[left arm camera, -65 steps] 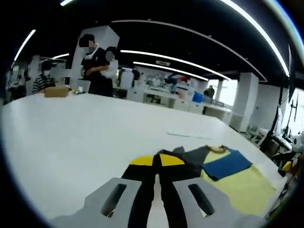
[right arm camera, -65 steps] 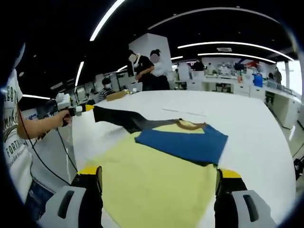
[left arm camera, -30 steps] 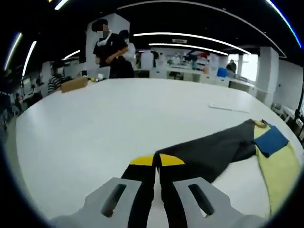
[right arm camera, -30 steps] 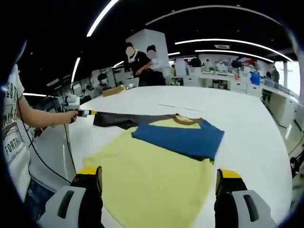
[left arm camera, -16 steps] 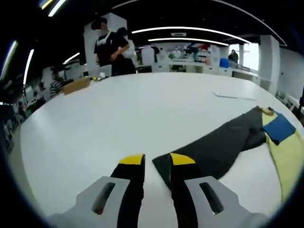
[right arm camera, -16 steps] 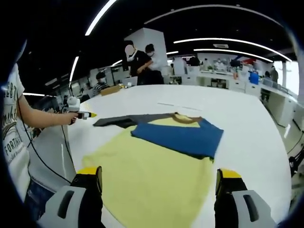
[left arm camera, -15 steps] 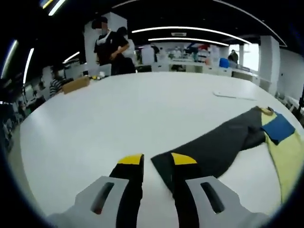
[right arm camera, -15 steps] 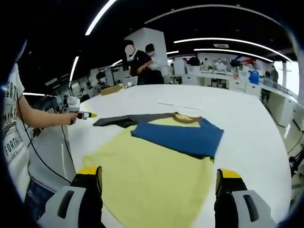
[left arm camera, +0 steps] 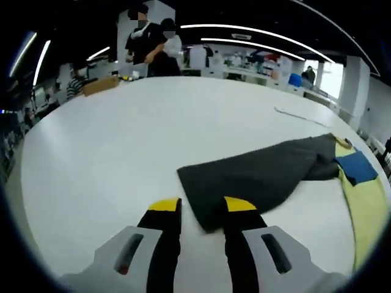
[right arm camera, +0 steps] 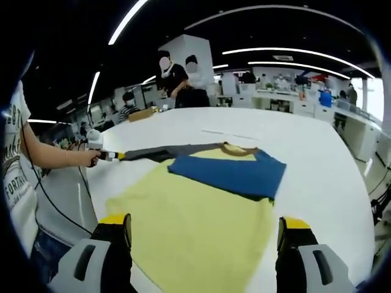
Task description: Fold the garment on the visible template until the final outline fits inside the template.
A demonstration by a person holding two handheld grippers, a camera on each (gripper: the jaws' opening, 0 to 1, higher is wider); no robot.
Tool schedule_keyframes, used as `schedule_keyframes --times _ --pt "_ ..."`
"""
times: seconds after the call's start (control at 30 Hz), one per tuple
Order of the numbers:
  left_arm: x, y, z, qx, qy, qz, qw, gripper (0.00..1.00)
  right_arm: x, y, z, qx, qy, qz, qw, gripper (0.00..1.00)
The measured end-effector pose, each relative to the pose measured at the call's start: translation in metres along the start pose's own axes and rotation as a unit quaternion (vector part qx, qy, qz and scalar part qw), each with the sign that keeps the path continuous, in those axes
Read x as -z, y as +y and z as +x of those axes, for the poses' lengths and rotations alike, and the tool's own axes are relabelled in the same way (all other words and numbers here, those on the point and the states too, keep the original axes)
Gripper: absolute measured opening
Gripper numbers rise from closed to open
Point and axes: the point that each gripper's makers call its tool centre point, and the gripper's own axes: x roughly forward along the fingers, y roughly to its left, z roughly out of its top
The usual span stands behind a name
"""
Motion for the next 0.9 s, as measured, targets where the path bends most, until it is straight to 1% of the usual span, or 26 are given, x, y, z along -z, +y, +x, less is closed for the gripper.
schedule_keyframes --times 0.1,0.23,0.27,0.3,0.33,0.4,0.43,0.5,0.57,0.7,0.83,0.9 --pt "-0.001 0.001 0.003 -0.004 -0.010 -0.008 0.9999 0.22 0.001 0.000 0.000 0.001 0.001 0.001 1.0000 0.99" --pt "-0.002 0.001 0.007 -0.010 -0.012 -0.009 0.9998 0.20 0.004 0.000 0.001 0.002 0.004 0.000 1.0000 0.99" --pt "-0.001 0.002 0.007 -0.015 -0.012 -0.005 0.9998 0.18 0.005 0.000 0.001 0.003 0.006 -0.001 1.0000 0.99" --pt "-0.001 0.004 0.007 -0.028 -0.010 0.002 0.9996 0.16 0.006 -0.001 0.001 0.004 0.007 -0.001 1.0000 0.99" --pt "0.000 0.003 0.006 -0.034 -0.009 -0.010 0.9993 0.16 0.006 -0.001 0.002 0.004 0.008 -0.002 1.0000 0.98" --pt "0.001 0.006 0.003 -0.063 -0.009 -0.073 0.9953 0.13 0.009 0.000 0.002 0.005 0.012 -0.003 0.9999 0.98" --pt "0.002 0.009 0.004 -0.074 -0.005 -0.086 0.9936 0.11 0.009 0.000 0.002 0.004 0.013 -0.004 0.9999 0.98" --pt "0.001 0.007 0.006 -0.075 0.002 -0.063 0.9952 0.11 0.010 0.002 0.003 0.003 0.015 -0.004 0.9999 0.99" --pt "0.000 0.005 0.008 -0.074 0.003 -0.042 0.9964 0.11 0.010 0.003 0.003 0.002 0.015 -0.004 0.9999 0.99" --pt "0.000 0.007 0.007 -0.080 0.003 -0.057 0.9952 0.11 0.012 0.003 0.002 0.005 0.016 -0.004 0.9998 0.99" --pt "-0.001 0.007 0.007 -0.079 -0.002 -0.053 0.9955 0.08 0.012 0.001 0.001 0.009 0.017 -0.005 0.9998 0.99" --pt "-0.001 0.006 0.007 -0.077 -0.012 -0.080 0.9938 0.04 0.011 0.001 0.000 0.008 0.017 -0.005 0.9998 0.99"
